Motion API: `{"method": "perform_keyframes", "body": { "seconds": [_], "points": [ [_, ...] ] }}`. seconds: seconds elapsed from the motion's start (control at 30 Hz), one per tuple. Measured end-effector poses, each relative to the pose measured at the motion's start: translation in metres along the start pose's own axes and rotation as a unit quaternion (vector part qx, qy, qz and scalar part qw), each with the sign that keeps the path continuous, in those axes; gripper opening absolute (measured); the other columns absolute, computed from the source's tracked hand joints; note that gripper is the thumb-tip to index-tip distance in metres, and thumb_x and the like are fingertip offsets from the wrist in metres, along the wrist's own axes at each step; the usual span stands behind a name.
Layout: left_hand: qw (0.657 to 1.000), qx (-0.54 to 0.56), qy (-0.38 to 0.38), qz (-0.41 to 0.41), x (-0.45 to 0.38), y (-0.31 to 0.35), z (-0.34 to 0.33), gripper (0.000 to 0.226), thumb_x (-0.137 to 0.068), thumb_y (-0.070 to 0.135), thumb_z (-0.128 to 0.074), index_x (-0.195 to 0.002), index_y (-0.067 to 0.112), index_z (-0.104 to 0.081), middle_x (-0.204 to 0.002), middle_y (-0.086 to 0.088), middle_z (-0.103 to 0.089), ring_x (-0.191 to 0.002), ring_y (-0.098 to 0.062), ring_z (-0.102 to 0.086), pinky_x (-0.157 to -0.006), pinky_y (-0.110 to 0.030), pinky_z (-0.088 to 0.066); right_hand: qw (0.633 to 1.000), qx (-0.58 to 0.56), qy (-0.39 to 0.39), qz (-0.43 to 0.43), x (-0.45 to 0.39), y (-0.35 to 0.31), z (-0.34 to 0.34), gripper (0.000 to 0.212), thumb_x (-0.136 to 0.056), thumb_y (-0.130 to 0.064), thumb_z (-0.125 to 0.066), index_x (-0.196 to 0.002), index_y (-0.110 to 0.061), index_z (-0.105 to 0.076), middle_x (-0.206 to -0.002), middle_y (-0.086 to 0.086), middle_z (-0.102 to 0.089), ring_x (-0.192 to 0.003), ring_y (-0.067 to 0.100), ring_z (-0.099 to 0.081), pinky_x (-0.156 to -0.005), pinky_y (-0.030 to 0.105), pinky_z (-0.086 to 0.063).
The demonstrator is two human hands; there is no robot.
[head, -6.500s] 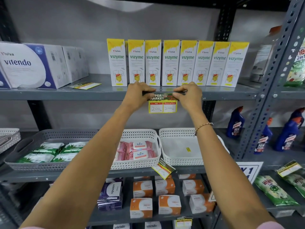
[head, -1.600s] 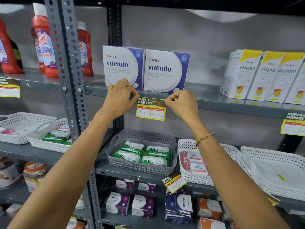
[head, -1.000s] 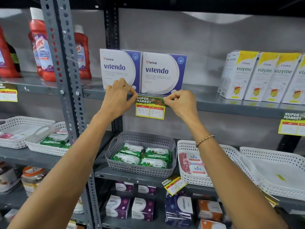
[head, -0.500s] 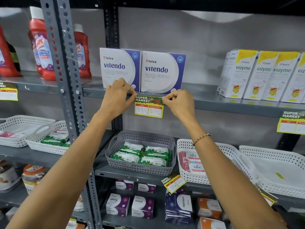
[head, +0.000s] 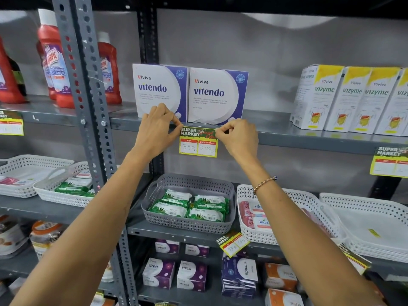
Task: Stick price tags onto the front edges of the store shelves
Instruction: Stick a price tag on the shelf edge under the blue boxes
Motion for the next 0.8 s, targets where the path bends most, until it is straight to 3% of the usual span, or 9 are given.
{"method": "perform_keyframes", "body": {
  "seconds": [0.13,0.23,0.37,0.5,0.67,0.8],
  "points": [
    [1.0,0.009,0.004,0.006,0.001,0.002,0.001,0.016,-0.084,0.027,-0.064,-0.088,0.012,-0.066,-0.096,-0.008,-0.052,-0.091,-0.025,-0.048,-0.075,-0.039,-0.039,1.0,0.018,0.004,0.0,0.001,-0.001,0.0,0.012,-0.077,-0.024,-0.066,-0.067,-0.016,-0.068,-0.073,-0.003,-0.067,-0.069,0.015,-0.056,-0.066,0.029,-0.046],
    [0.999,0.038,0.016,0.032,0.004,0.004,0.004,0.013,-0.081,0.023,-0.068,-0.084,0.011,-0.062,-0.097,-0.009,-0.052,-0.092,-0.025,-0.048,-0.076,-0.039,-0.04,1.0,0.001,0.017,-0.003,0.0,0.003,0.004,0.017,-0.075,-0.027,-0.071,-0.07,-0.019,-0.057,-0.075,-0.002,-0.064,-0.074,0.018,-0.058,-0.065,0.028,-0.042],
    [0.992,0.111,0.043,0.03,0.001,0.016,0.008,0.018,-0.082,0.021,-0.068,-0.088,0.011,-0.055,-0.1,-0.01,-0.054,-0.091,-0.024,-0.053,-0.078,-0.038,-0.044,0.997,-0.009,0.024,0.079,0.004,-0.005,0.001,0.023,-0.08,-0.034,-0.068,-0.088,-0.013,-0.061,-0.094,0.003,-0.06,-0.093,0.02,-0.055,-0.084,0.034,-0.037],
    [0.988,0.152,-0.034,0.016,-0.008,0.031,-0.004,0.034,-0.082,0.035,-0.068,-0.104,0.01,-0.059,-0.106,-0.007,-0.058,-0.095,-0.017,-0.054,-0.082,-0.032,-0.045,0.994,0.063,0.02,0.09,0.001,-0.015,-0.015,0.042,-0.082,-0.05,-0.061,-0.107,-0.017,-0.061,-0.108,0.003,-0.054,-0.105,0.021,-0.048,-0.088,0.038,-0.03],
    [0.986,0.155,-0.031,0.044,-0.01,0.023,-0.013,0.021,-0.076,0.029,-0.074,-0.088,0.012,-0.069,-0.094,-0.007,-0.063,-0.085,-0.019,-0.059,-0.075,-0.035,-0.051,0.992,0.107,0.001,0.07,-0.005,-0.015,-0.026,0.044,-0.079,-0.057,-0.06,-0.097,-0.017,-0.067,-0.102,0.004,-0.057,-0.101,0.023,-0.049,-0.085,0.038,-0.029],
    [0.979,0.192,-0.005,0.067,-0.011,0.02,-0.012,0.021,-0.069,0.022,-0.081,-0.084,0.008,-0.073,-0.088,-0.008,-0.066,-0.075,-0.015,-0.058,-0.068,-0.02,-0.042,0.994,0.081,-0.003,0.067,-0.008,-0.012,-0.024,0.041,-0.075,-0.055,-0.065,-0.092,-0.018,-0.069,-0.098,0.004,-0.06,-0.098,0.023,-0.05,-0.081,0.034,-0.026]
  ]
}}
Point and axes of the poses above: each hand's wrist, its own x-axis away from the middle knuckle, its own z-axis out of the back of the hand, y = z × x, the point moved 5 cm from there along -x, towards the middle knuckle
